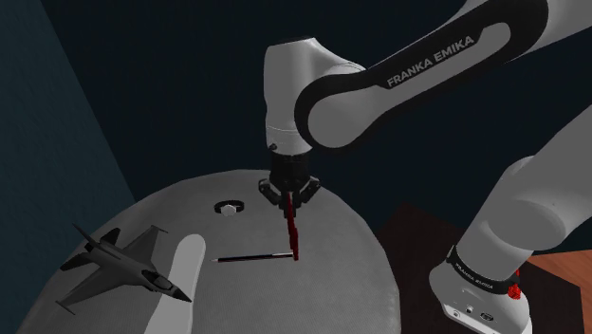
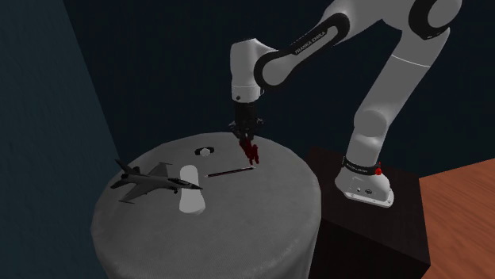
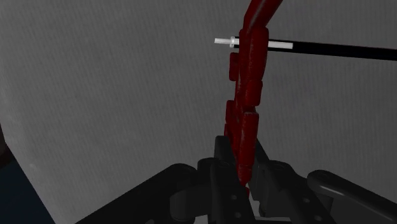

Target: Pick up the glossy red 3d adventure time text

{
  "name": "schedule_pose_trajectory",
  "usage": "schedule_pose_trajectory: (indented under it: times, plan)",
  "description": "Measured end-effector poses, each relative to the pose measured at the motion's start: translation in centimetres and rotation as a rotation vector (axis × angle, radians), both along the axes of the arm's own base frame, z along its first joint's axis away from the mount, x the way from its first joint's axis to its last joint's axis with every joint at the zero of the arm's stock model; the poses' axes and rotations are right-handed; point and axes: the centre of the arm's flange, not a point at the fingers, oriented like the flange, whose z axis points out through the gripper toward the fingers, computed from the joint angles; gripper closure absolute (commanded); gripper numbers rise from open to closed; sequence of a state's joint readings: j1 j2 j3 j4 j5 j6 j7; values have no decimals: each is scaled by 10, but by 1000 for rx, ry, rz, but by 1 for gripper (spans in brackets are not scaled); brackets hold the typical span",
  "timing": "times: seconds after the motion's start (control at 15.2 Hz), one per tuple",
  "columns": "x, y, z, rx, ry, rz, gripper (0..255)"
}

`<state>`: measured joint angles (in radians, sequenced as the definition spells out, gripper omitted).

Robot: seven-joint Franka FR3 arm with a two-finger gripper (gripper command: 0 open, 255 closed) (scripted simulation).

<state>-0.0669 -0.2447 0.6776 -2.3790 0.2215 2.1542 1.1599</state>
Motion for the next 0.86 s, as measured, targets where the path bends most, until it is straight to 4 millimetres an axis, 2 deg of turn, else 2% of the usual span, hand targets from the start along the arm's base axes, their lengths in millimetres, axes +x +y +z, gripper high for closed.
schedule_pose_trajectory:
  times: [0.86]
  plan:
    - [0,-1,66,0,0,0,255]
